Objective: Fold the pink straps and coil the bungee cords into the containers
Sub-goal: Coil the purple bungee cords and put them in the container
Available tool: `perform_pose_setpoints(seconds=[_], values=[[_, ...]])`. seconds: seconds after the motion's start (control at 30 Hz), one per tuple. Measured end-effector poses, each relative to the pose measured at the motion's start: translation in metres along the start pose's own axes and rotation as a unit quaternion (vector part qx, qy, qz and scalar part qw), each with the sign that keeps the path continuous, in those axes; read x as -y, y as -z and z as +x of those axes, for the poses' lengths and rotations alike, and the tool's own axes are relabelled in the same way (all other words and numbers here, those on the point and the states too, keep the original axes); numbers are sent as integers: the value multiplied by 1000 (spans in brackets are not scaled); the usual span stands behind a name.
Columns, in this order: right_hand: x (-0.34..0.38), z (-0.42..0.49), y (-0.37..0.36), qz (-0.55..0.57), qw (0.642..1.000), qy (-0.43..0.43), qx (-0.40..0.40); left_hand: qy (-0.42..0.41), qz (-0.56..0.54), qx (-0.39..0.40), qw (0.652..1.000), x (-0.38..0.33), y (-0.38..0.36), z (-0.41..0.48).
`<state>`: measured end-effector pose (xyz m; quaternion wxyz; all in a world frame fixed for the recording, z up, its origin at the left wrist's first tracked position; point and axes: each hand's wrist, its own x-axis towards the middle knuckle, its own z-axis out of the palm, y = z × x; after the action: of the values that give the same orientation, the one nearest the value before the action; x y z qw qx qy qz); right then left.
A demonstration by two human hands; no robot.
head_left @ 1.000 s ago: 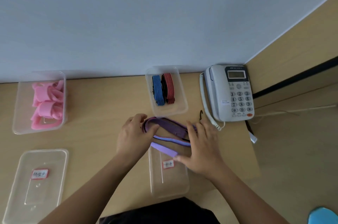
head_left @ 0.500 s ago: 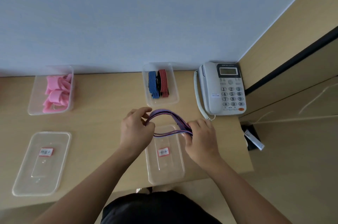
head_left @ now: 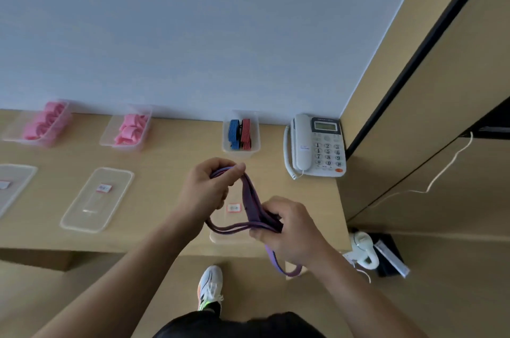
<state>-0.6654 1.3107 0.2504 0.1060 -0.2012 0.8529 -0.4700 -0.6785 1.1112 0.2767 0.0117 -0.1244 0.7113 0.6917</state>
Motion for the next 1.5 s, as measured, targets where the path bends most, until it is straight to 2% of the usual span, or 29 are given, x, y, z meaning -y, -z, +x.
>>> perform_pose_setpoints(seconds=[0.1, 0.2, 0.27, 0.33, 0.47, 0.53, 0.6, 0.7, 0.83, 0.93, 1.0, 1.1, 1.37, 1.43, 1.5], values=[[18, -16, 2, 67, 995, 23, 66, 11, -36, -13, 999, -8, 13, -32], [38, -23, 2, 181, 974, 25, 131, 4, -60, -25, 998, -20, 26, -61], [53, -22, 1, 229, 963, 17, 142, -10, -62, -28, 998, -30, 33, -80], [64, -21, -3, 218, 967, 34, 130, -23, -53, -28, 998, -39, 42, -95], [92, -16, -6, 195, 974, 94, 65, -39, -40, -17, 998, -48, 63, -114], [106, -9, -9, 106, 983, 150, -5, -44, -9, 5, 999, -51, 73, -118], [121, 0, -15, 6, 974, 206, -93, -46, 26, 42, 998, -53, 82, -121], [145, 9, -23, -40, 954, 239, -175, -43, 63, 97, 992, -54, 97, -124], [165, 15, -34, -9, 942, 266, -205, -20, 79, 136, 987, -71, 107, -125], [174, 11, -43, -16, 935, 278, -217, -21, -18, 115, 993, -73, 113, -124], [179, 6, -49, -4, 933, 281, -222, -10, -92, 81, 992, -78, 114, -121], [182, 1, -55, 28, 930, 286, -229, -17, -83, 39, 996, -83, 108, -110], [170, -8, -54, 32, 936, 262, -235, 6, -163, 61, 985, -82, 98, -88], [167, -10, -53, 112, 938, 213, -247, -12, -156, 68, 985, -80, 98, -87], [167, -6, -49, 185, 938, 109, -272, -33, -137, 85, 986, -77, 98, -88]])
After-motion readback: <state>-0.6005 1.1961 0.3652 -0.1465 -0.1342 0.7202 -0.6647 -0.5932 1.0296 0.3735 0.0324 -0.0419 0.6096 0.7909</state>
